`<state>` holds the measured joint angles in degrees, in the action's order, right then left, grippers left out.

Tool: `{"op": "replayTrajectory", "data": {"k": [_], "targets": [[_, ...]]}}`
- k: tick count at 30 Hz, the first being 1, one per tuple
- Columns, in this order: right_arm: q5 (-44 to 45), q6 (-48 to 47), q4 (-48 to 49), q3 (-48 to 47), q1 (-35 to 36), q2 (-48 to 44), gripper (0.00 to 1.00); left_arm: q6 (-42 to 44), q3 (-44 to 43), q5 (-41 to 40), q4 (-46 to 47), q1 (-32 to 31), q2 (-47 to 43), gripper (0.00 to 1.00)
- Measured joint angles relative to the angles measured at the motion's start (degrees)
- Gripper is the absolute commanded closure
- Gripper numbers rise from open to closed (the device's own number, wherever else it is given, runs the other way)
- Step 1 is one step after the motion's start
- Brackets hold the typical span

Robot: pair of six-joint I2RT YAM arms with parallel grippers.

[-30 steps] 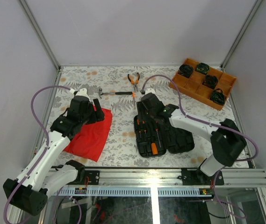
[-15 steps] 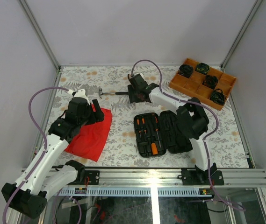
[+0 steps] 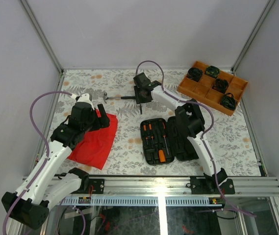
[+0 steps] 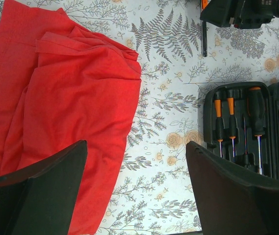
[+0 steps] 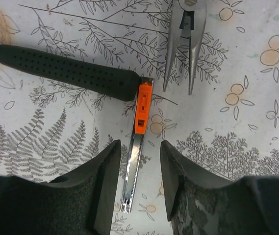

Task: Sort the tools into containers
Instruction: Pick up the utility knife at the center of the board.

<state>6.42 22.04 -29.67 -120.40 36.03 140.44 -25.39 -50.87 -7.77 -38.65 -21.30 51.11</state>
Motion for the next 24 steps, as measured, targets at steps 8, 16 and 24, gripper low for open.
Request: {"op": "replayTrajectory", "data": {"k": [8, 16, 24], "targets": [[-0.1, -0.5, -3.3, -7.1, 0.0, 4.8, 0.64, 0.0, 0.0, 0.1, 0.0, 0.0, 0.0, 0.20], [0.0, -1.3, -4.6, -9.3, 0.0, 6.2, 0.82, 0.0, 0.0, 0.3, 0.0, 0.0, 0.0, 0.20], [-0.7, -1.7, -4.2, -9.0, 0.0, 6.0, 0.89, 0.0, 0.0, 0.7, 0.0, 0.0, 0.0, 0.20]]}}
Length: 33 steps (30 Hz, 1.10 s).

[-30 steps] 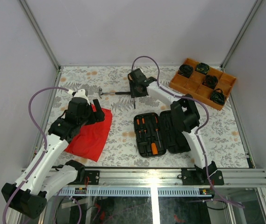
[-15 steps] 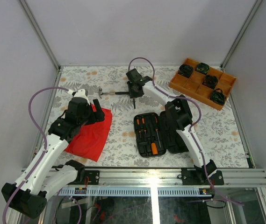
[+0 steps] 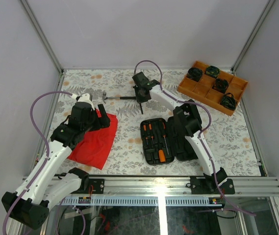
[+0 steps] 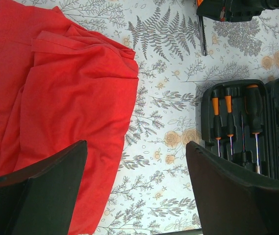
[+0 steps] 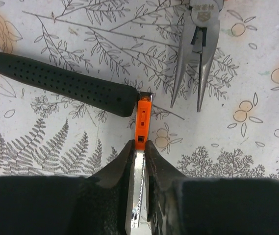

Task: Sort the tools into containers
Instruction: Pick up the utility knife at the center of the board, then place the utility knife in the storage box.

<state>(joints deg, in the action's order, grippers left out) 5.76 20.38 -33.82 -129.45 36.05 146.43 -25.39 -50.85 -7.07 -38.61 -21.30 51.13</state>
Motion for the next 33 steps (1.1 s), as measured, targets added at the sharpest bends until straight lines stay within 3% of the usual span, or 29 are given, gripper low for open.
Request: {"op": "replayTrajectory", "data": {"k": [7, 15, 23, 33], "targets": [[-0.7, 1.0, 2.1, 6.4, 0.0, -6.1, 0.92, 0.0, 0.2, 0.5, 0.1, 0.0, 0.0, 0.20], [2.4, 2.1, 10.2, 17.4, 0.0, -22.4, 0.93, 0.0, 0.5, 0.5, 0.2, 0.0, 0.0, 0.17], [6.2, 1.6, 16.7, 42.6, 0.0, -46.5, 0.93, 0.2, 0.7, 1.2, 0.5, 0.0, 0.0, 0.09], [10.0, 1.8, 13.6, 72.0, -0.8, -74.7, 0.95, 0.7, 1.6, 4.9, 1.1, 0.0, 0.2, 0.06]]}}
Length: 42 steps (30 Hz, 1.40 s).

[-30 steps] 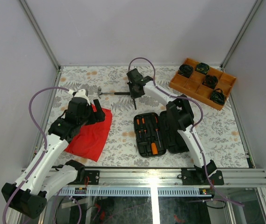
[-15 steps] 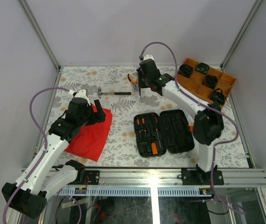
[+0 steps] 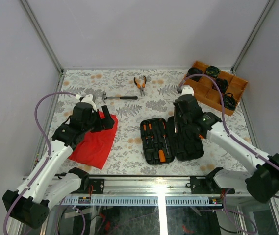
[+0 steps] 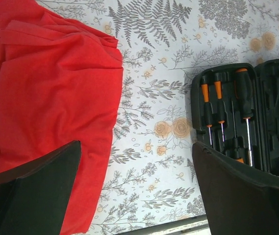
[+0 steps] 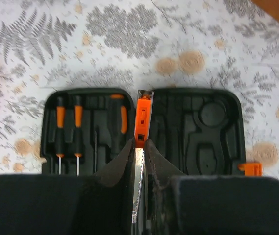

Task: Sort the tools into containers
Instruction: Place the utility knife in the storage box.

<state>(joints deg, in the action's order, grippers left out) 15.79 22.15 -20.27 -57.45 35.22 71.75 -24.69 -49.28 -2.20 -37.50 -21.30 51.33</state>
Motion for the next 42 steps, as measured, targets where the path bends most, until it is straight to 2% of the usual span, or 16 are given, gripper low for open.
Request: {"op": "replayTrajectory", "data": {"k": [5, 12, 25, 42], "targets": [[-0.5, 0.8, 0.1, 7.8, -0.9, -5.4, 0.95, -2.7, 2.0, 4.8, 3.1, 0.0, 0.8, 0.06], [-5.0, 0.9, 1.8, 15.4, -2.4, -4.6, 0.95, -8.1, 10.7, 11.0, 6.9, -0.2, 0.6, 0.06], [-15.3, -1.6, 9.8, 16.5, -6.6, 3.3, 0.95, -12.2, 13.9, 13.4, 10.0, -3.1, -0.5, 0.06], [-16.9, -3.6, 10.6, 16.1, -8.3, 8.9, 0.94, -12.5, 13.9, 14.7, 10.9, -3.9, 0.5, 0.06]]}}
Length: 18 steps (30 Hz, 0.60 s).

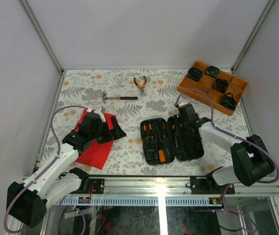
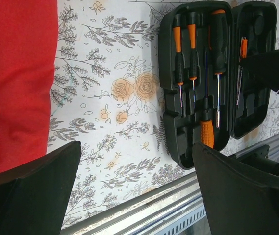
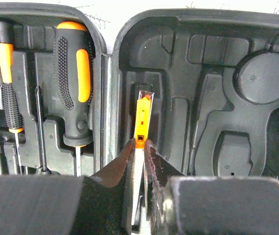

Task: Sort the tools into containers
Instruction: Place the utility knife in the storage box.

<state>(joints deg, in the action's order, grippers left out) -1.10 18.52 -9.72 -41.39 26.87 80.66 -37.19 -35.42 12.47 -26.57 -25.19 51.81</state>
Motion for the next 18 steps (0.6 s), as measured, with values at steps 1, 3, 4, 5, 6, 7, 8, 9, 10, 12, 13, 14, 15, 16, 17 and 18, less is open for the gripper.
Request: {"op": "replayTrajectory", "data": {"k": [1, 3, 4, 5, 6, 7, 8, 9, 10, 12, 13, 14, 15, 16, 17, 18], "targets": [[-0.1, 0.0, 0.1, 0.0, 0.0, 0.1, 0.94, -0.1, 0.0, 0.0, 0.0, -0.1, 0.0, 0.06], [-0.1, 0.0, 0.2, -0.2, 0.0, 0.5, 0.94, -0.1, 0.0, 0.1, 0.0, -0.3, 0.1, 0.06], [-0.2, 0.0, 0.2, -0.5, 0.0, 0.8, 0.94, -0.2, 0.0, 0.2, 0.1, -0.4, 0.1, 0.06], [-0.3, 0.0, 0.1, -0.7, 0.0, 1.1, 0.94, -0.2, 0.0, 0.2, 0.1, -0.5, 0.1, 0.06], [-0.3, 0.0, 0.1, -0.9, 0.0, 1.3, 0.94, -0.3, 0.0, 0.2, 0.2, -0.5, 0.1, 0.06], [-0.4, 0.0, -0.2, -1.1, 0.0, 1.4, 0.94, -0.3, 0.0, 0.2, 0.3, -0.6, 0.1, 0.06], [-0.4, 0.0, -0.4, -1.3, 0.0, 1.5, 0.94, -0.4, 0.0, 0.2, 0.3, -0.6, 0.1, 0.06], [-0.4, -0.1, -0.7, -1.4, 0.0, 1.6, 0.94, -0.4, 0.0, 0.2, 0.4, -0.7, 0.1, 0.06], [-0.5, -0.1, -0.8, -1.5, 0.0, 1.6, 0.94, -0.5, 0.0, 0.2, 0.4, -0.7, 0.1, 0.06], [-0.7, -0.2, -1.4, -1.7, 0.0, 1.6, 0.93, -0.5, 0.0, 0.2, 0.4, -0.7, 0.1, 0.06], [-0.9, -0.2, -1.7, -1.8, 0.0, 1.6, 0.92, -0.5, 0.0, 0.2, 0.5, -0.7, 0.1, 0.06], [-1.2, -0.2, -2.1, -1.8, -0.1, 1.6, 0.92, -0.6, 0.0, 0.2, 0.5, -0.7, 0.1, 0.06], [-1.4, -0.3, -2.5, -1.9, -0.1, 1.6, 0.91, -0.6, 0.0, 0.2, 0.5, -0.7, 0.1, 0.06], [-1.5, -0.3, -2.8, -1.9, -0.1, 1.6, 0.90, -0.6, 0.0, 0.2, 0.7, -0.8, 0.2, 0.06], [-1.6, -0.3, -3.0, -1.9, -0.1, 1.6, 0.89, -0.6, 0.0, 0.2, 0.9, -0.8, 0.3, 0.06], [-1.6, -0.3, -3.3, -1.9, -0.1, 1.5, 0.87, -0.6, 0.0, 0.2, 1.0, -0.8, 0.4, 0.06]]}}
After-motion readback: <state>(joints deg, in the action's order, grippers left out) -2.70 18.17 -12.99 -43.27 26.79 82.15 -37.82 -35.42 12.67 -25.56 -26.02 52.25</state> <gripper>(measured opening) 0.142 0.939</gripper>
